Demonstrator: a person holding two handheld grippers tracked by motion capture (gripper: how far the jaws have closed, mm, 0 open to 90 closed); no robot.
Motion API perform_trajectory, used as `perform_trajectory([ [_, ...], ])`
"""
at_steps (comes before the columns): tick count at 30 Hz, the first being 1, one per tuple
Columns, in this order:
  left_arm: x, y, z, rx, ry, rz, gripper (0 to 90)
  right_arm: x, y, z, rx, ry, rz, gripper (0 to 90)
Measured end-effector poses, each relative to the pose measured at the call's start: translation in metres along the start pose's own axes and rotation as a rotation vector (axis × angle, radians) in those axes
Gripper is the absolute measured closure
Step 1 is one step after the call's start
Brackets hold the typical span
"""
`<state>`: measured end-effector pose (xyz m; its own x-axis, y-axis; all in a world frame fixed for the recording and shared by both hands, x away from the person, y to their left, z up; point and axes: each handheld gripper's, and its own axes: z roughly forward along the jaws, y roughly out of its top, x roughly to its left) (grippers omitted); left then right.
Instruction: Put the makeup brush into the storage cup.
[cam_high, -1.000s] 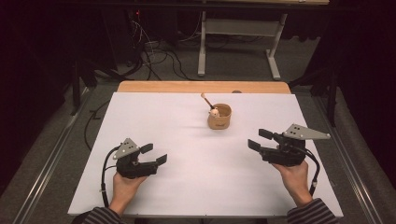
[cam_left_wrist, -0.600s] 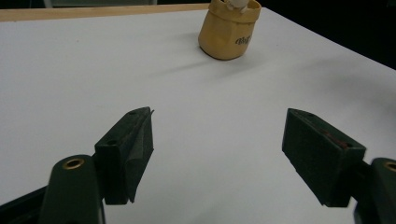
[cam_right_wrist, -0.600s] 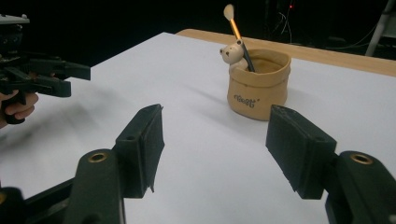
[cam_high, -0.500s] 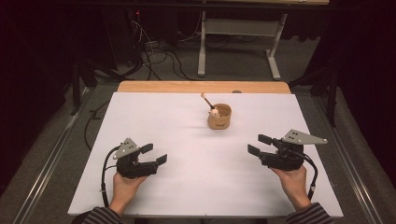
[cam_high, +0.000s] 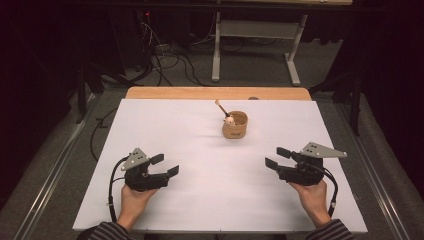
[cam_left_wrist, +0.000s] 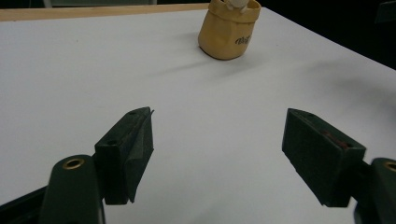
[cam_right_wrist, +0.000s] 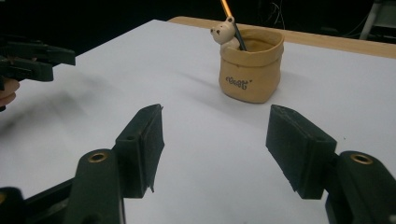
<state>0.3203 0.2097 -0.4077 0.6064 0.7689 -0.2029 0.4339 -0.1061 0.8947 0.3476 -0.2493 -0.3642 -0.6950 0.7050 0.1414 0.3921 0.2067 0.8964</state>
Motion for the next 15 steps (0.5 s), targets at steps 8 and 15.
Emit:
perform_trajectory([
  [8, 0.0000, 0.0000, 0.0002, 0.000, 0.000, -0.001, 25.6, -0.0020, -0.0054, 0.0034, 0.020, -0.033, -0.013, 38.6],
  [15, 0.0002, 0.0000, 0.0001, 0.001, 0.000, -0.002, 25.6, -0.0050, -0.0095, 0.0059, 0.032, -0.051, -0.014, 38.6],
])
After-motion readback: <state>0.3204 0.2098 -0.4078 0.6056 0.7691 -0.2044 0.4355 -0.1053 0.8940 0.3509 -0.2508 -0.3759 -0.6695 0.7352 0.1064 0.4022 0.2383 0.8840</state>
